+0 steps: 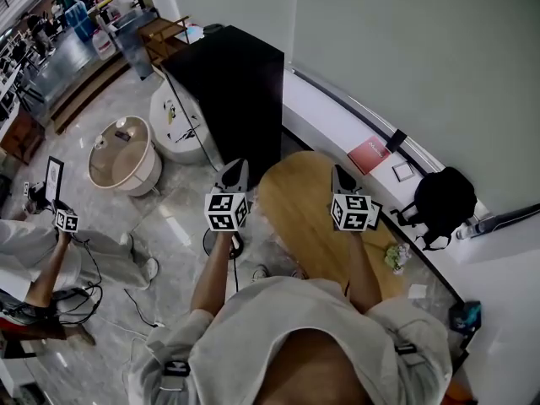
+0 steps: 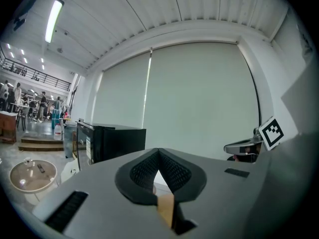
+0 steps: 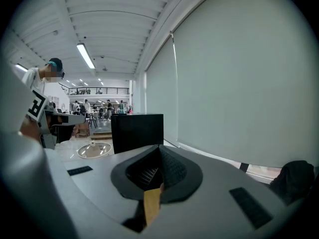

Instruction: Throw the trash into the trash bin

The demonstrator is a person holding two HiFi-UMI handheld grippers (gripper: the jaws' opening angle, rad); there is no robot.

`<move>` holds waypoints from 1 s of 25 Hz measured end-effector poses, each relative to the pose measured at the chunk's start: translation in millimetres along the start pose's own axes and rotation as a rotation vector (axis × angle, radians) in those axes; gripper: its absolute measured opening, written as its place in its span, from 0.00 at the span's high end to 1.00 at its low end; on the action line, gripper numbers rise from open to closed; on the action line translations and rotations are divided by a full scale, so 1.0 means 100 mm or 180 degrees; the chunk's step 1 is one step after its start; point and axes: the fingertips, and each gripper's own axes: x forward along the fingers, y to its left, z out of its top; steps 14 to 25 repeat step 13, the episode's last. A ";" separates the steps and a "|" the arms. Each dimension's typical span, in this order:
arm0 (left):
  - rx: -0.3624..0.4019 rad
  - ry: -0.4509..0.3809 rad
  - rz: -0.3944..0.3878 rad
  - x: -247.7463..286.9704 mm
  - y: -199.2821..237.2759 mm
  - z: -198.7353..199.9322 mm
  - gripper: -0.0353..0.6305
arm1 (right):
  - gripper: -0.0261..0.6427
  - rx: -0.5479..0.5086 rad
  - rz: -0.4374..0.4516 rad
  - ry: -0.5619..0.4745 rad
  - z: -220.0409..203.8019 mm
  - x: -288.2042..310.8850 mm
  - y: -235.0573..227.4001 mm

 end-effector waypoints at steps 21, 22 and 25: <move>0.0017 -0.0008 0.0008 -0.01 0.09 0.04 0.92 | 0.92 -0.0018 0.0057 0.0018 0.01 0.08 0.11; 0.0017 -0.0008 0.0008 -0.01 0.09 0.04 0.92 | 0.92 -0.0018 0.0057 0.0018 0.01 0.08 0.11; 0.0017 -0.0008 0.0008 -0.01 0.09 0.04 0.92 | 0.92 -0.0018 0.0057 0.0018 0.01 0.08 0.11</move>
